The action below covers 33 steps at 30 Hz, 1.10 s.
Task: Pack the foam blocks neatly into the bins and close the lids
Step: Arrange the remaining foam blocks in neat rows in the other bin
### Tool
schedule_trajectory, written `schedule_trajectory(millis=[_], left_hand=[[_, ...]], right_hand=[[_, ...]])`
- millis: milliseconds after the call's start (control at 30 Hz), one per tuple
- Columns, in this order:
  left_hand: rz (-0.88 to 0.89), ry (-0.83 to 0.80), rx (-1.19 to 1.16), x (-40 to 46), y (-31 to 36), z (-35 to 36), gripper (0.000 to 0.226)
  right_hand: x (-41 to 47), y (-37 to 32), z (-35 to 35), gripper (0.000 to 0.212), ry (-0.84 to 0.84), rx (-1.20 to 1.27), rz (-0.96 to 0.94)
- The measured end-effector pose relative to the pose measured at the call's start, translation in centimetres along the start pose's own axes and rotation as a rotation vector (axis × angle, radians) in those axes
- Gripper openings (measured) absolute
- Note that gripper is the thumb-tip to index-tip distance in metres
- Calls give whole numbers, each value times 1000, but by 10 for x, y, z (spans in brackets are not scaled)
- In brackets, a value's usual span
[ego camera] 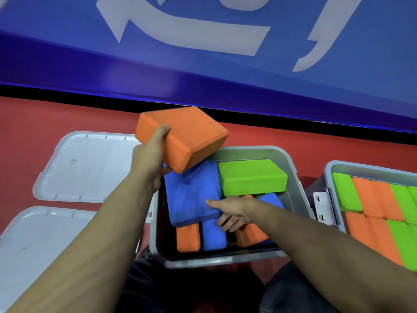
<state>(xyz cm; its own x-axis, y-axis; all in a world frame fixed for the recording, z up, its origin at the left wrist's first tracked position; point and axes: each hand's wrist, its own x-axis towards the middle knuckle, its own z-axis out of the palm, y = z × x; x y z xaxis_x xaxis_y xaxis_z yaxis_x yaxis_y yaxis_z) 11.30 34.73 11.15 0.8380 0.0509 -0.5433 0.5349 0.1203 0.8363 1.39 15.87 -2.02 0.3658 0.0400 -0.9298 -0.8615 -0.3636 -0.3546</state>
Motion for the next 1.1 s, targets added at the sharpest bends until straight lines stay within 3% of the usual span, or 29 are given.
schedule_trajectory(millis=[67,133,300,467,567,633,700,800,933,1100], left_hand=[[-65,-27,50,9,-13,-3,76],[-129,-28,111,16,-23,-7,88],[-209,59,233,30,-40,-15,76],[-282,165,453,41,-60,-8,73],[-90,306,788,26,-59,7,97],[286,313,1040,8,-60,18,102],[642,142,1228,-10,-68,31,94],[837,-230,1476,-35,-98,54,80],[623,-437,1844,-37,-140,53,104],[440,-592,2006,-17,-159,31,123]], right_hand=[[-1,7,-15,73,-41,-67,28],[-7,21,-40,69,39,-42,18],[-12,76,-94,27,369,44,-17],[-8,99,-105,41,438,-203,-29],[-4,89,-98,44,519,-366,-128],[4,81,-90,50,572,-504,-179],[15,79,-79,67,581,-554,-163],[26,83,-64,91,581,-436,-127],[43,102,-39,107,611,-247,-47],[52,113,-9,86,669,-197,-61]])
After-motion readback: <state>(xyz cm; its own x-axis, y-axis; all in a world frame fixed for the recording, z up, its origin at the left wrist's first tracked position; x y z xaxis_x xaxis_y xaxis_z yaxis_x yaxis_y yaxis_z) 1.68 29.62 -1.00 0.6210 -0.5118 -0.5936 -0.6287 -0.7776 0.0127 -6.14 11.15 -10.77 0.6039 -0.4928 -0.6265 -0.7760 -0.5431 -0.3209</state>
